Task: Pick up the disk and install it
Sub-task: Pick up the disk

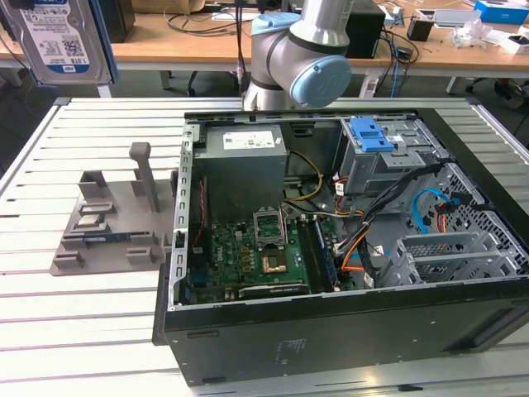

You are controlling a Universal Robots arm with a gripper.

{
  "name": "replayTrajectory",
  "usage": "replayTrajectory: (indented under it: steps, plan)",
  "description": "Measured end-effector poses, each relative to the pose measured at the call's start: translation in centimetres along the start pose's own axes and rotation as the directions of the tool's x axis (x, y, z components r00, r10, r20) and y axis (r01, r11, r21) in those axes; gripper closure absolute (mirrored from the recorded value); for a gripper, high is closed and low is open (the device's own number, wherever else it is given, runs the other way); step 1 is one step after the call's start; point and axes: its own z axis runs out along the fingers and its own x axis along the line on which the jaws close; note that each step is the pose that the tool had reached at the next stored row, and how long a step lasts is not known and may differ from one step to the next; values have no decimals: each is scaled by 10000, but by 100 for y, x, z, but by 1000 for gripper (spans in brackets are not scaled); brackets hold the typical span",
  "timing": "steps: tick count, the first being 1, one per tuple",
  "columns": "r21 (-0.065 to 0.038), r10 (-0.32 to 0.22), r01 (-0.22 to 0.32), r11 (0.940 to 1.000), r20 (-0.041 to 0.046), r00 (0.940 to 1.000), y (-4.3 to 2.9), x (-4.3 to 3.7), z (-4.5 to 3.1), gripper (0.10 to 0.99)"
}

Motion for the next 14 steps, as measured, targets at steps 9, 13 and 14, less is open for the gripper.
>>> replayTrajectory:
  steps: [9,13,14]
  plan:
    - [-2,-1,1,10000,-1,10000,2,-4,-232,718]
    - [0,0,0,10000,2,10000,3,-4,-233,718]
    - [0,0,0,10000,2,10000,3,-4,-234,718]
